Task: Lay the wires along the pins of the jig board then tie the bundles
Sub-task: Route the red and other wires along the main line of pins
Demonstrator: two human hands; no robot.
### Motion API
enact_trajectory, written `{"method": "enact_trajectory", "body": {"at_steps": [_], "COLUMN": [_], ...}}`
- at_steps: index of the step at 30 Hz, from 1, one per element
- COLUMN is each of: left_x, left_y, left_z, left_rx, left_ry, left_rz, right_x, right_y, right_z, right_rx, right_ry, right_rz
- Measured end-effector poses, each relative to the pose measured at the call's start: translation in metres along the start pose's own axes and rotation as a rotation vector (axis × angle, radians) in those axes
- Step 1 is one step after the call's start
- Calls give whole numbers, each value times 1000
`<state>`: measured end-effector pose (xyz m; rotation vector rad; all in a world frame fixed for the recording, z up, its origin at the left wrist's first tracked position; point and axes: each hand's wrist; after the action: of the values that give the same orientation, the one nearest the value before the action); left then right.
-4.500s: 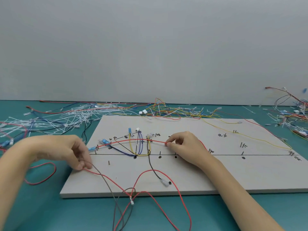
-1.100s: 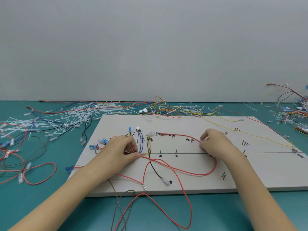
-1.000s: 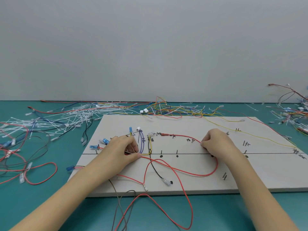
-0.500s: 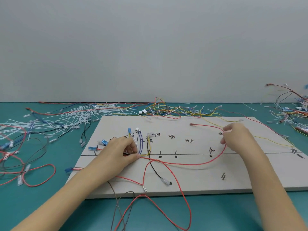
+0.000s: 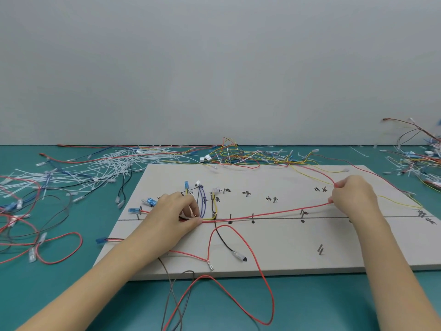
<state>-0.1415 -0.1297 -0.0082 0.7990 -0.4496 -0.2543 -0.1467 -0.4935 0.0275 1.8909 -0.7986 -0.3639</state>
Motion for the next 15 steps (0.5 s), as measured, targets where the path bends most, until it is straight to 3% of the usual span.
{"method": "enact_trajectory", "body": {"at_steps": [15], "left_x": [0], "left_y": [-5], "left_z": [2], "left_rx": [21], "left_ry": [8], "left_rz": [-36], "right_x": [6], "right_y": [11], "right_z": [15], "right_rx": [-137], "right_ry": [-72], "right_rz": [-185]}}
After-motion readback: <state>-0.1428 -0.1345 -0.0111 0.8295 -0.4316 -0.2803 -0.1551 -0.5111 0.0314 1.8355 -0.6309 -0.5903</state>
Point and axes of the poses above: each hand's wrist, its own x-axis towards the middle knuckle, its own y-axis out of the back of the hand, z = x × y, and after that the axes turned 8 degrees about -x, right-handed
